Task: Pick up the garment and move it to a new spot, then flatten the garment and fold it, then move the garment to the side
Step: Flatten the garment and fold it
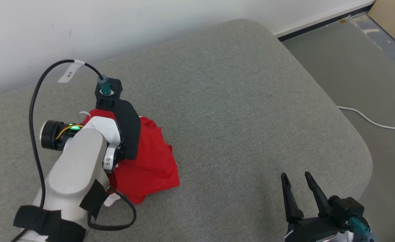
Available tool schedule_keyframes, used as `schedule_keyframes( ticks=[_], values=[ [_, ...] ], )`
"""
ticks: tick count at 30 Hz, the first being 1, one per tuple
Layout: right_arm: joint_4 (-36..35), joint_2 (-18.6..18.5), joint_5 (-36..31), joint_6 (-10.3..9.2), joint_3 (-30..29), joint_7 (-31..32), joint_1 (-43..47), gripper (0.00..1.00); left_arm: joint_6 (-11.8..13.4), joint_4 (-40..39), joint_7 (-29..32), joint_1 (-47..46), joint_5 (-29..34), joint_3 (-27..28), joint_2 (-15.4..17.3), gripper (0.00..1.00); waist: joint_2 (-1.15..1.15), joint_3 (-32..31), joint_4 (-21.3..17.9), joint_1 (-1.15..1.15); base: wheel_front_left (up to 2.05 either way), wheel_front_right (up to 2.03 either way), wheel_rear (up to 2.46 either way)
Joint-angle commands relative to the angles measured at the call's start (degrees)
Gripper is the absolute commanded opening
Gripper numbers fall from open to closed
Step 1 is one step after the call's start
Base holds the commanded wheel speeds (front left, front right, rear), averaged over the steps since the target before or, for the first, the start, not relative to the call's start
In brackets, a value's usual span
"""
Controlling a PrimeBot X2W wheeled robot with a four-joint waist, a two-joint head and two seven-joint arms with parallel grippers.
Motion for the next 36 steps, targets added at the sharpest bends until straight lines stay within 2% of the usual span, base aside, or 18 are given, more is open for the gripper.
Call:
schedule_keyframes(
  ticks=[1,4,6,7,10,13,19,25,31,32,33,34,36],
  values=[
    [-0.3,0.0,0.1,0.2,0.0,-0.2,-0.9,1.0,-0.4,0.0,0.0,-0.8,-0.5,0.0,0.0,0.0,-0.01,0.2,0.2,-0.01,0.0,0.0,0.0],
    [-0.5,0.0,0.2,0.2,-0.2,-0.2,-0.7,1.0,-0.9,-1.2,-3.4,-1.5,-0.8,0.3,-0.3,0.0,-0.01,0.3,0.7,-0.01,0.0,0.0,0.0],
    [-0.7,0.0,0.1,0.2,-0.1,-0.2,-0.9,1.0,-1.2,-2.4,-7.8,-2.0,-1.6,1.0,-1.2,0.0,-0.01,0.2,1.0,-0.01,0.0,0.0,0.0],
    [-0.7,0.0,0.1,0.2,-0.1,-0.2,-0.9,1.0,-1.2,-2.4,-7.8,-2.0,-1.6,1.0,-1.2,0.0,-0.01,0.2,1.0,-0.01,0.0,0.0,0.0],
    [-0.7,0.0,-0.1,0.2,0.0,-0.2,-1.0,1.0,-2.1,-4.4,-16.3,-3.7,-2.5,2.3,-2.7,0.0,-0.01,-0.1,1.5,-0.01,0.0,0.0,0.0],
    [-0.7,0.0,-0.4,0.2,0.0,-0.2,-1.1,1.0,-4.1,-6.7,-25.1,-5.9,-4.5,3.0,-4.6,0.0,-0.01,-0.5,2.2,-0.01,0.0,0.0,0.0],
    [-0.4,0.0,-0.9,0.2,-0.4,-0.2,-0.9,1.0,-4.7,-11.9,-40.2,-10.0,-7.8,3.5,-6.5,0.0,-0.01,-1.7,4.0,-0.01,0.0,0.0,0.0],
    [-0.8,0.0,-1.5,0.2,-1.3,-0.2,0.3,1.0,-2.3,-13.6,-42.8,-4.7,-11.0,1.0,-6.6,0.0,-0.01,-2.3,8.2,-0.01,0.0,0.0,0.0],
    [-0.7,0.0,-2.0,0.2,-1.8,-0.1,-0.2,1.0,-0.3,-10.8,-46.0,10.6,-15.5,3.2,-5.9,0.0,-0.01,-2.0,13.6,-0.01,0.0,0.0,0.0],
    [-0.7,0.0,-2.2,0.2,-1.8,-0.2,-0.4,1.0,0.0,-9.9,-46.4,13.2,-15.9,3.6,-5.5,0.04,-0.01,-2.0,14.4,-0.01,0.0,0.0,0.0],
    [-0.7,0.0,-2.2,0.2,-1.9,-0.2,-0.5,1.0,0.3,-9.0,-46.9,15.4,-16.1,3.9,-5.2,0.48,-0.01,-2.0,15.2,-0.01,0.0,0.0,0.0],
    [-0.6,0.0,-2.2,0.2,-1.6,-0.2,-0.5,1.0,0.7,-8.2,-47.4,17.6,-16.6,4.6,-4.7,1.0,-0.01,-2.1,15.8,-0.01,0.0,0.0,0.0],
    [-0.6,0.0,-2.4,0.2,-1.6,-0.1,-0.4,1.0,1.5,-7.0,-48.6,21.4,-17.3,5.6,-3.7,1.0,-0.01,-2.2,17.1,-0.01,0.0,0.0,0.0]
  ],
)
